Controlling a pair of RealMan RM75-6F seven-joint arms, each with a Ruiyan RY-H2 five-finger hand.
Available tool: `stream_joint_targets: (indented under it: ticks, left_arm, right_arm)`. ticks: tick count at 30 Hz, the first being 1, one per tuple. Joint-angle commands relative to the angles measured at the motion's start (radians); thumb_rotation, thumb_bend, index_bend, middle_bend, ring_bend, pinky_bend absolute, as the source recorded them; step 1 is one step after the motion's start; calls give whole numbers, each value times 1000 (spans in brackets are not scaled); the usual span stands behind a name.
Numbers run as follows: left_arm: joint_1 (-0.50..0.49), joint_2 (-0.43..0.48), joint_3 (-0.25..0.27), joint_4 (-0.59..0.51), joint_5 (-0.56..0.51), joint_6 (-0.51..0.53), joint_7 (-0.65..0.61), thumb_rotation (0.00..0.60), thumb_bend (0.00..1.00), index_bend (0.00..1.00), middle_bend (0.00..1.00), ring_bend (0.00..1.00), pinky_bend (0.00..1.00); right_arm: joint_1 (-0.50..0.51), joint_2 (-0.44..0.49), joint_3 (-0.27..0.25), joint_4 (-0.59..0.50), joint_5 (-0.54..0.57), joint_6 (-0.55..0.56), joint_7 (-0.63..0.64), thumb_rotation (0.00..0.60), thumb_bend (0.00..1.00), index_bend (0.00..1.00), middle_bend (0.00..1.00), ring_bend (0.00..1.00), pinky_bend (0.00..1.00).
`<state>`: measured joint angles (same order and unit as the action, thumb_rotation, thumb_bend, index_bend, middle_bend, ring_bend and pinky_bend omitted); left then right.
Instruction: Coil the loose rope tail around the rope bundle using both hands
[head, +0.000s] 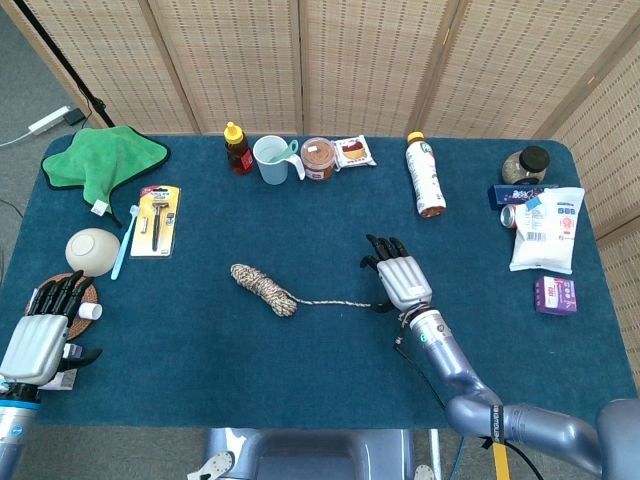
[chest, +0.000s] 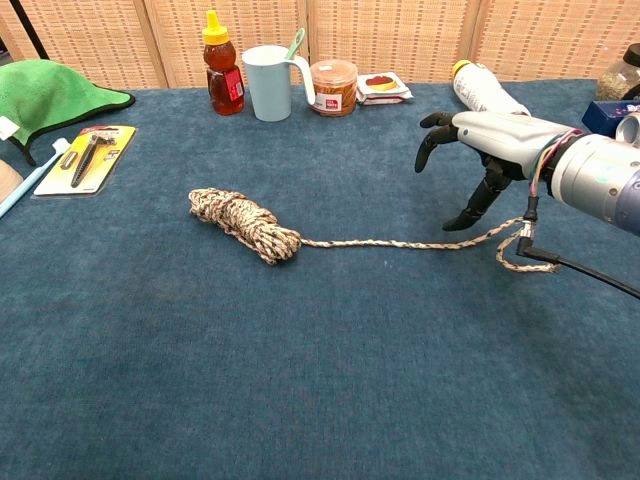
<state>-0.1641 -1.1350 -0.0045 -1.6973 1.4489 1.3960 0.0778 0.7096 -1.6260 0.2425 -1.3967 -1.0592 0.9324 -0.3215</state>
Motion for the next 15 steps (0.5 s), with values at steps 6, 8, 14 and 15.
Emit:
stream_joint_targets:
  ticks: [6,8,14,15]
  left_arm:
    - [-1,0,3,-3,8,-10,1,600,106,0,0,0,0]
    - [-1,0,2,-3,7,-13,2,600,106,0,0,0,0]
    - [1,-1,2,-5,8,-14,6,600,106,0,0,0,0]
    - [1,-1,1,-5,9,-14,6,600,106,0,0,0,0]
  right_arm:
    - [-11,-1,-35,47,-8,7,0,600,188,352,0,0,0]
    - [-12,-2,-42,57,-14,9,0,600,203,366,0,0,0]
    - [-15,-2,-49,74,-21,7,11,600,262,404,0,0,0]
    - [-16,-2,-51,77,-21,6,12,600,266,410,0,0,0]
